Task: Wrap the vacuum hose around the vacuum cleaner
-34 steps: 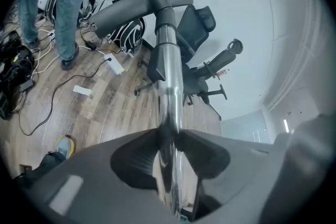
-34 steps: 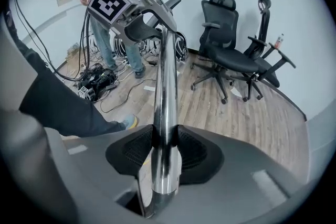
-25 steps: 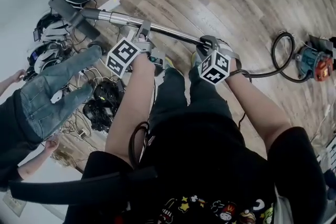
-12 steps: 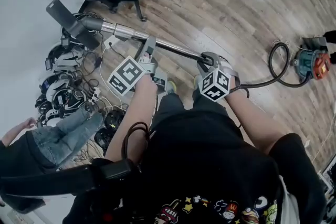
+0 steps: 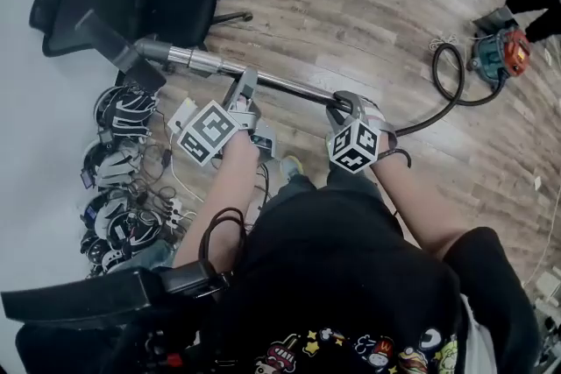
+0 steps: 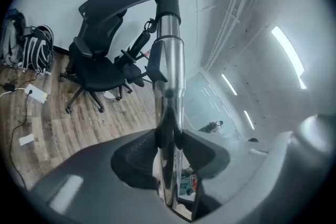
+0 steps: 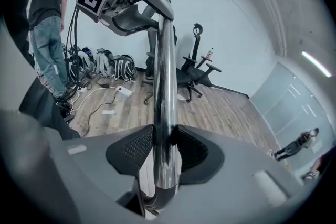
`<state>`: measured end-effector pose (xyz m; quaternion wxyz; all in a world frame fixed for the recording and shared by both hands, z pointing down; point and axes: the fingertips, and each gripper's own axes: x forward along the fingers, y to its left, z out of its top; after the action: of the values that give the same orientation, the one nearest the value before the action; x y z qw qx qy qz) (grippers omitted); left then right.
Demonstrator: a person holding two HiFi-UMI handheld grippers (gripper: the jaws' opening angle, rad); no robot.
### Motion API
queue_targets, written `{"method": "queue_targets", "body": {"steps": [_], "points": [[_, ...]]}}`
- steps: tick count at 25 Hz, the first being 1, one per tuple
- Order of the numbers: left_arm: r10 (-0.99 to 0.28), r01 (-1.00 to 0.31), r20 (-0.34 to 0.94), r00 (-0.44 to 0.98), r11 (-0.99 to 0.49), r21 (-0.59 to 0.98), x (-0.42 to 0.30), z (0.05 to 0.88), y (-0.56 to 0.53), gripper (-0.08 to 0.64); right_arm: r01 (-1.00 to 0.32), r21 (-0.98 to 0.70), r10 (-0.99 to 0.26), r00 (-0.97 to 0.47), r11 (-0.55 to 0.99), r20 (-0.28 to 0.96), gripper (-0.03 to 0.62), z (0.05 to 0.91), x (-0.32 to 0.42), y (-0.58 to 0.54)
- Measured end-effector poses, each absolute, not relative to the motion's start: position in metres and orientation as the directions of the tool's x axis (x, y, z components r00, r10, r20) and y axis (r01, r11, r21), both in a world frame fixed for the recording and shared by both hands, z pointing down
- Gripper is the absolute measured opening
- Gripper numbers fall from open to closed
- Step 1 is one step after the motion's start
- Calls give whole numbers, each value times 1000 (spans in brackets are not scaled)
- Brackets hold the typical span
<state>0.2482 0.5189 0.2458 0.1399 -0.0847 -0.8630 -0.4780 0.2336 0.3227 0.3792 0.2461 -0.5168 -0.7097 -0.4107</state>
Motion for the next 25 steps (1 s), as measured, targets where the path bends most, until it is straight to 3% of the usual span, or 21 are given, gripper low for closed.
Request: {"method": "queue_targets", "body": {"steps": [7,25], "points": [[-159,142,286,-945,590,795,205,235,471,155,891,347,471,-450,292,759,170,377,220,280],[-316,3,292,-903,674,739,52,233,331,155,843,283,435,-490,458,756,170,394,103,163]]}}
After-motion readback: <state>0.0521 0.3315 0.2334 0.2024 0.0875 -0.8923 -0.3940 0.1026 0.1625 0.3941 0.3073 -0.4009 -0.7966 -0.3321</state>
